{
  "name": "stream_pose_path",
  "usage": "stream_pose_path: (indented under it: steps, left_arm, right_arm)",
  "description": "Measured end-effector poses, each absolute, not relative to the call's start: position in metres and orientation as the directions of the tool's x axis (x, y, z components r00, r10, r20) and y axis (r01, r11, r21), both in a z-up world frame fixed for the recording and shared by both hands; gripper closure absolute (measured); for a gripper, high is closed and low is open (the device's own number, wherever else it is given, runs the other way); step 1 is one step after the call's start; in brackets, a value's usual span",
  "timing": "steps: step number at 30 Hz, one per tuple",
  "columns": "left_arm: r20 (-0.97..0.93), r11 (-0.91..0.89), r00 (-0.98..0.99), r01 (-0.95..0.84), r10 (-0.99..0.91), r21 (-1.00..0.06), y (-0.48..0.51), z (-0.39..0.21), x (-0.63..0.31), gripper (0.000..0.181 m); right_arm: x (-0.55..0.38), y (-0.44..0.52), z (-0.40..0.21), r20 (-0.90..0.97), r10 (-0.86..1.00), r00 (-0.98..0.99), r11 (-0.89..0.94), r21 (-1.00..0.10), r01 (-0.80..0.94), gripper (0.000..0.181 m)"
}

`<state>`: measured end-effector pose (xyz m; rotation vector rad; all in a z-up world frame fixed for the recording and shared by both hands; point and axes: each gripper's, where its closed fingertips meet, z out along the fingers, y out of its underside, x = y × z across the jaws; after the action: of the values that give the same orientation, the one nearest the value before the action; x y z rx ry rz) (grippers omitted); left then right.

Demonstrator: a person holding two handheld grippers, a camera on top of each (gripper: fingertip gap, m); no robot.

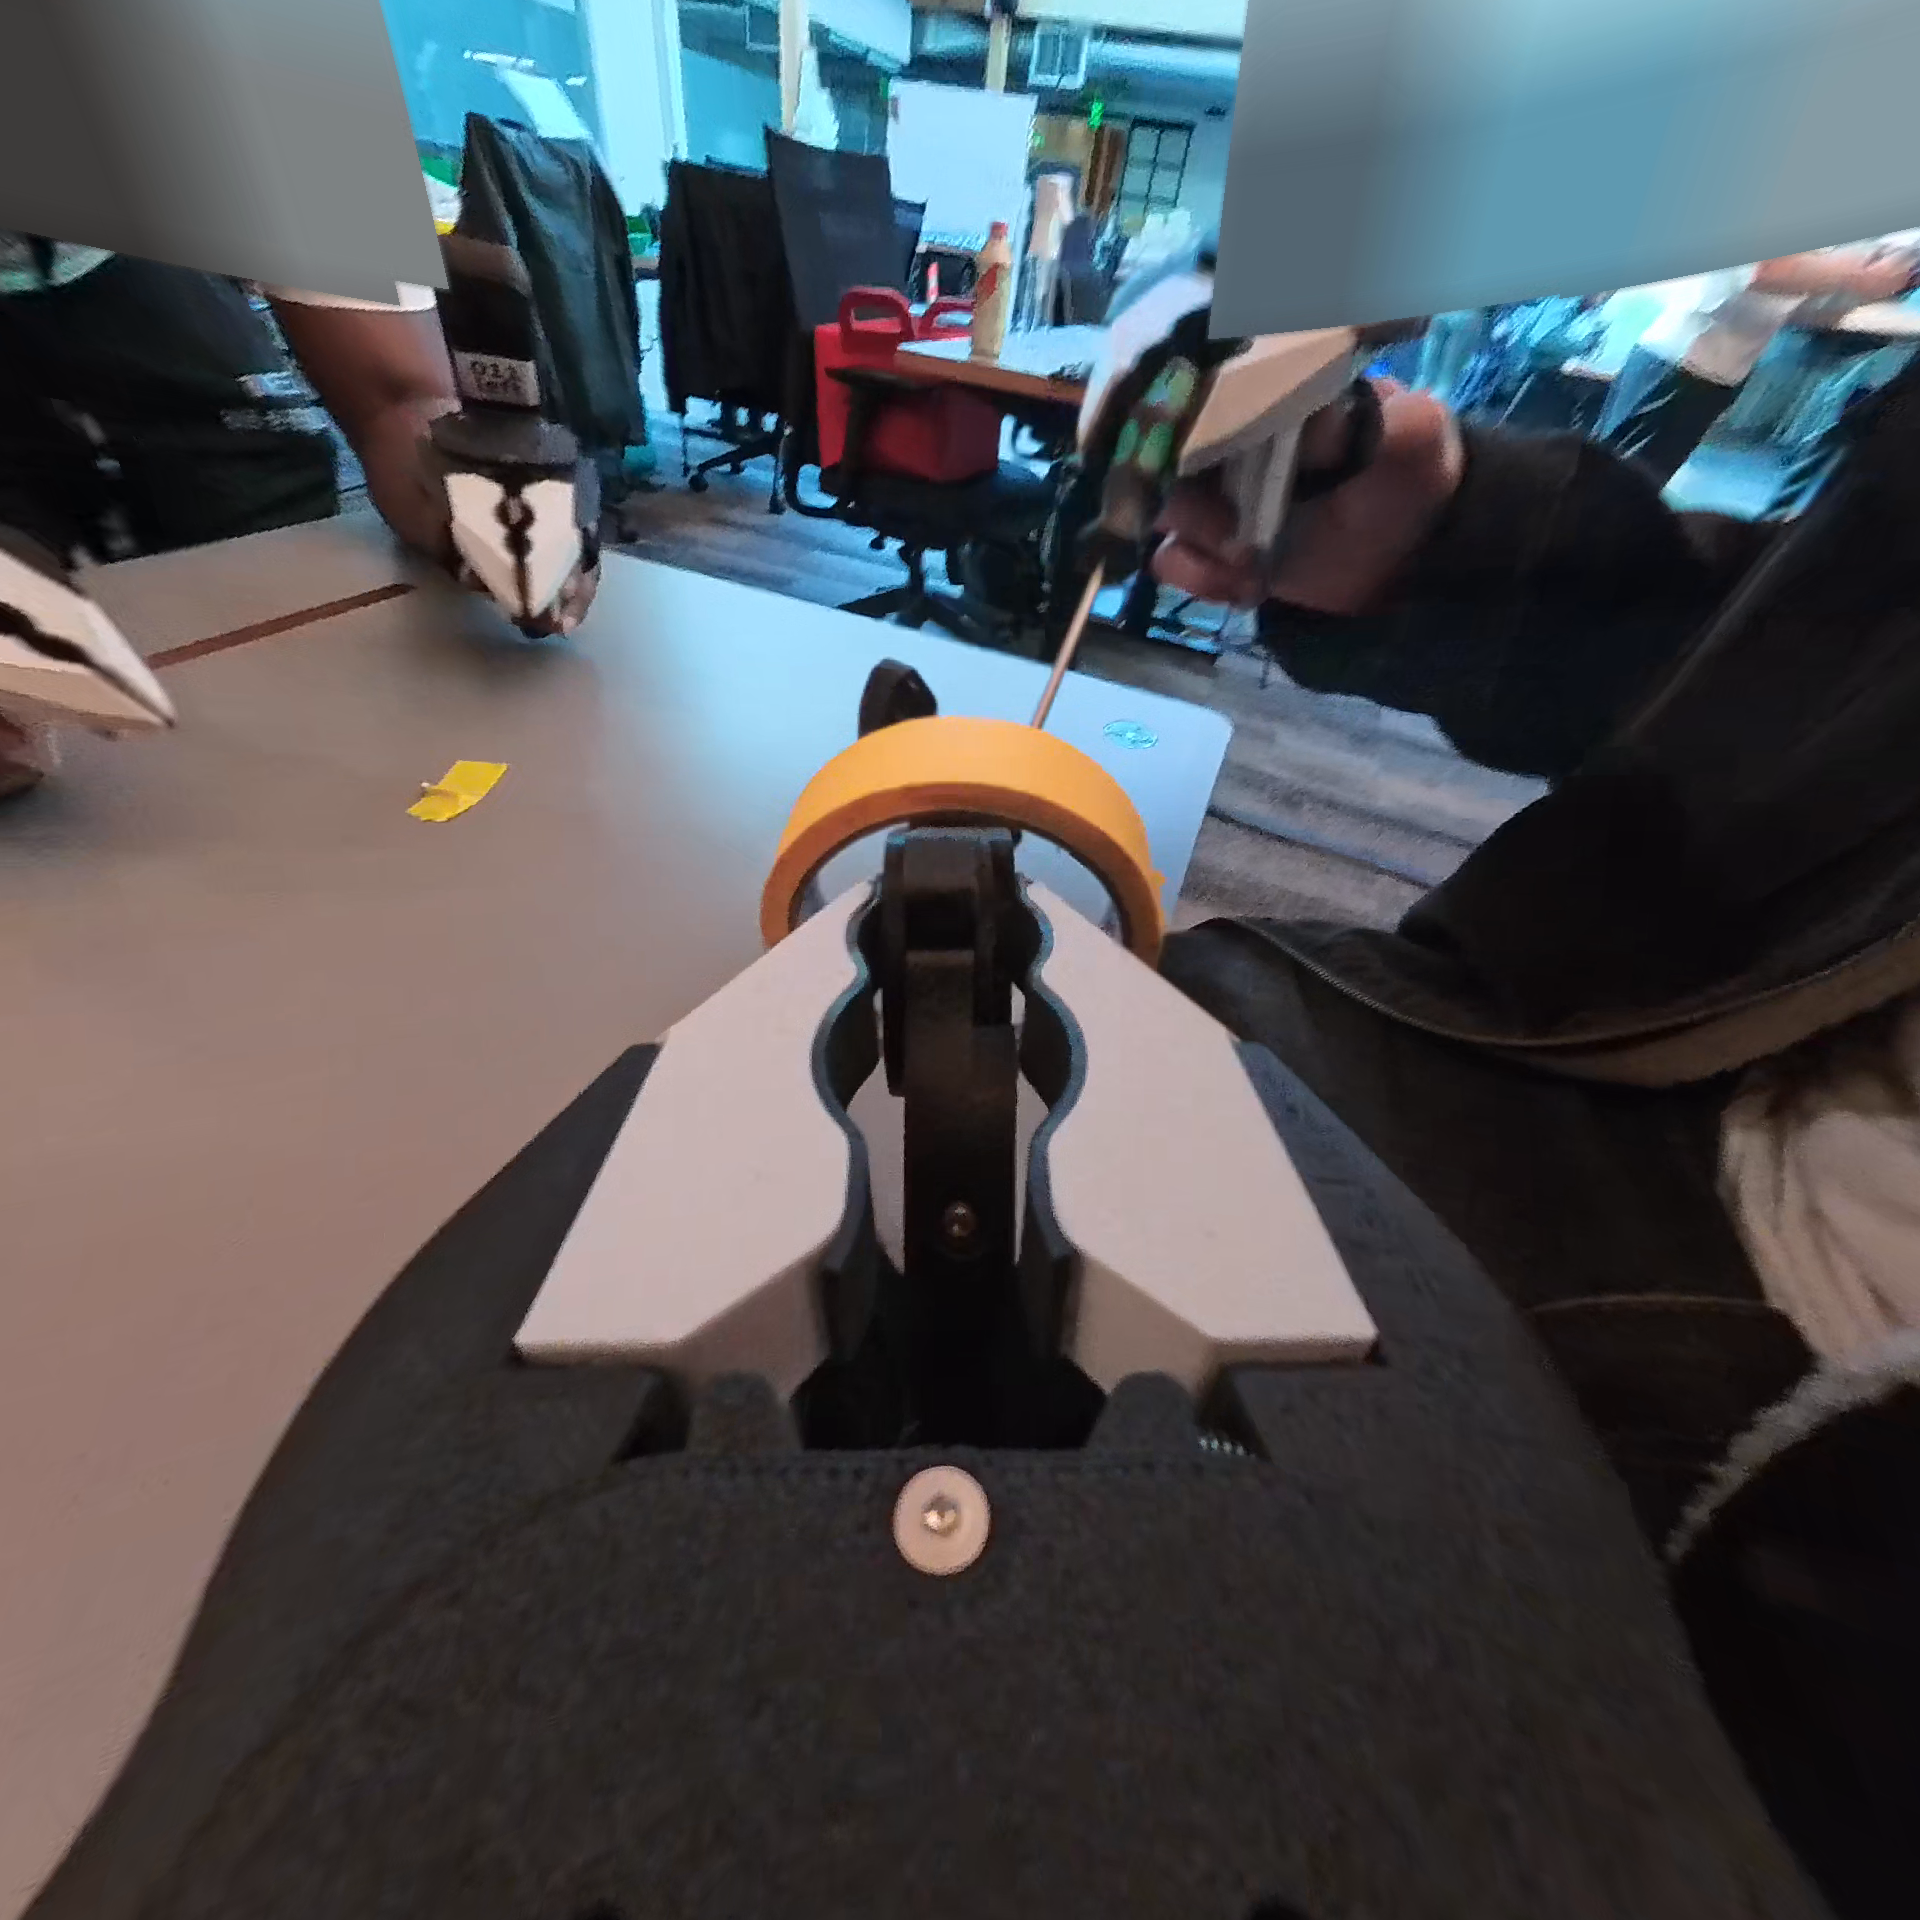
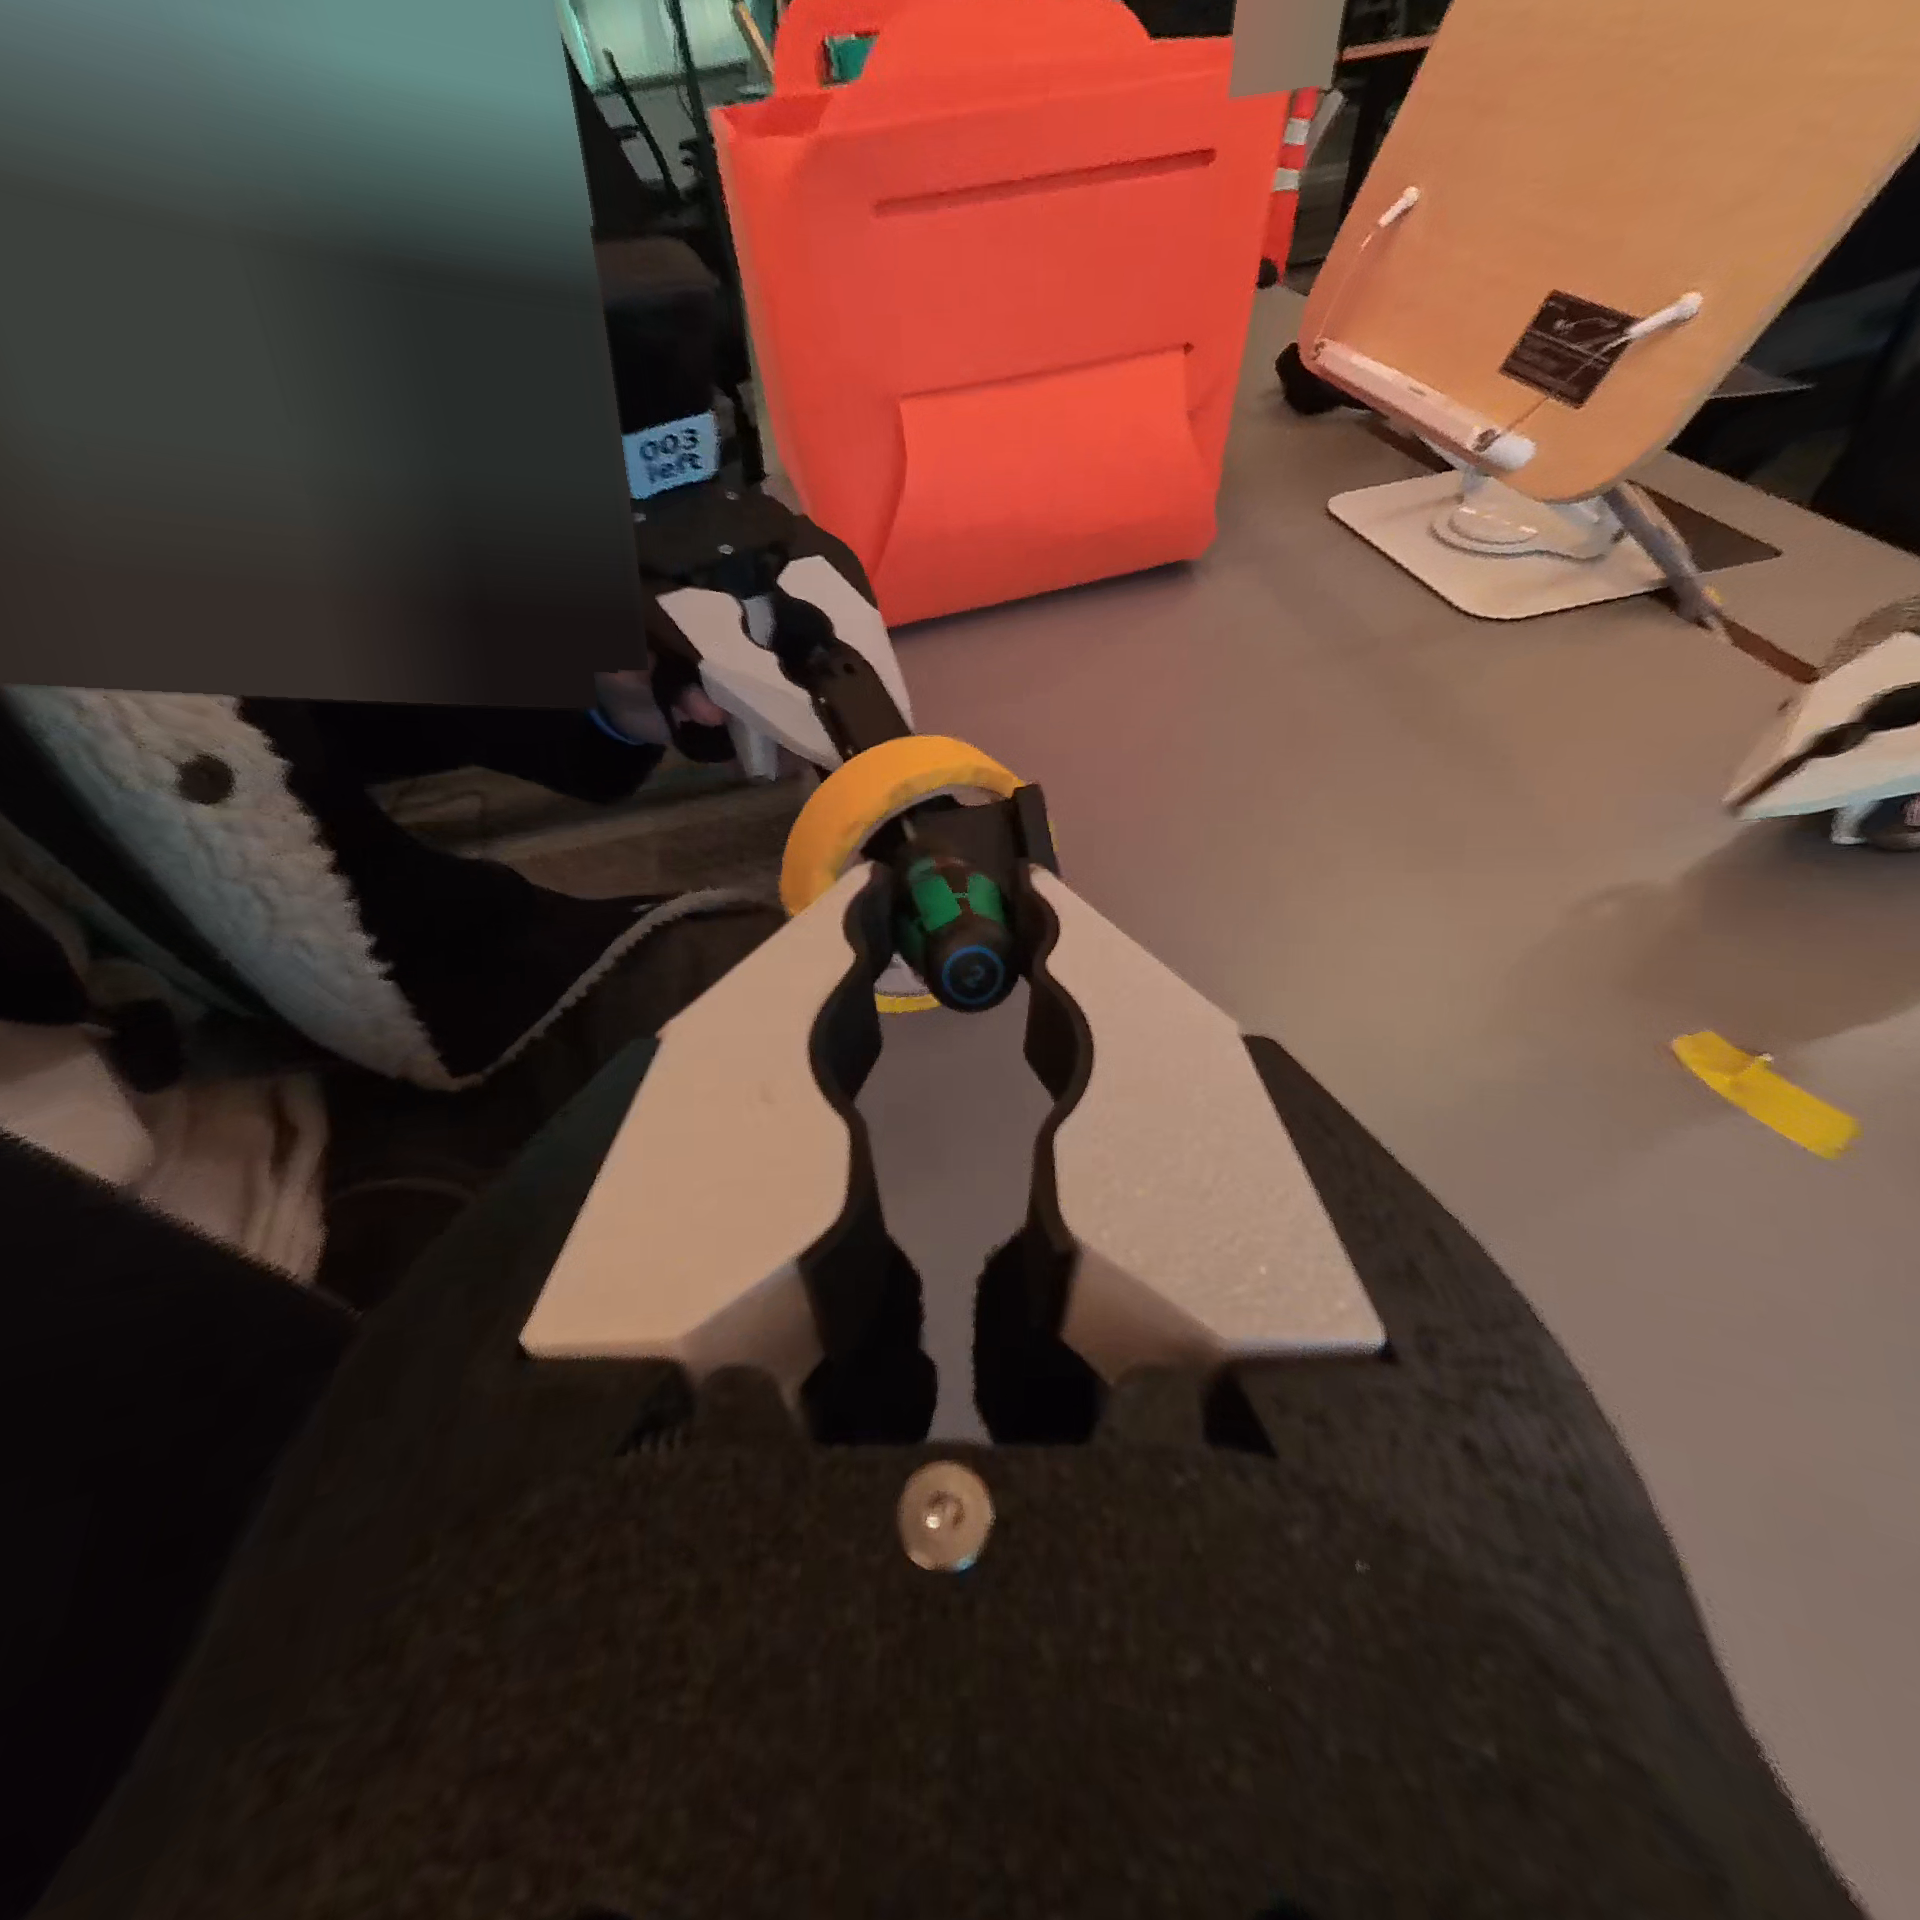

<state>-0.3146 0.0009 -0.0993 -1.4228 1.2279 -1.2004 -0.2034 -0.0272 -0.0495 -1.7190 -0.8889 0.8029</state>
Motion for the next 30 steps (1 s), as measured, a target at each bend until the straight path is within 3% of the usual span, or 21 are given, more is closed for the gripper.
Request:
stream_pose_path:
  steps: [7,12,16,21,30]
  left_arm:
    - [0.174,-0.172,-0.007,-0.098,-0.985,-0.98,-0.006,-0.092,-0.312,0.16]
    - [0.194,-0.193,-0.001,-0.092,-0.981,-0.977,-0.003,-0.092,-0.31,0.16]
    - [0.19,-0.19,0.009,-0.099,-0.982,-0.977,-0.002,-0.093,-0.309,0.16]
    - [0.165,-0.165,0.009,-0.113,-0.986,-0.98,-0.004,-0.093,-0.311,0.16]
    - [0.13,-0.125,-0.026,-0.125,-0.991,-0.984,-0.012,-0.092,-0.318,0.159]
  right_arm:
    - [-0.195,-0.027,-0.045,-0.222,0.862,0.455,-0.289,-0.954,0.082,0.16]
    - [-0.217,-0.03,-0.083,-0.418,0.845,0.333,-0.461,-0.886,0.058,0.159]
    - [-0.241,-0.028,-0.105,-0.669,0.725,0.164,-0.669,-0.741,-0.061,0.159]
    - [-0.261,-0.034,-0.104,-0.838,0.541,-0.067,-0.835,-0.526,-0.162,0.16]
    - [-0.242,-0.032,-0.069,-0.843,0.39,-0.369,-0.91,-0.291,-0.297,0.159]
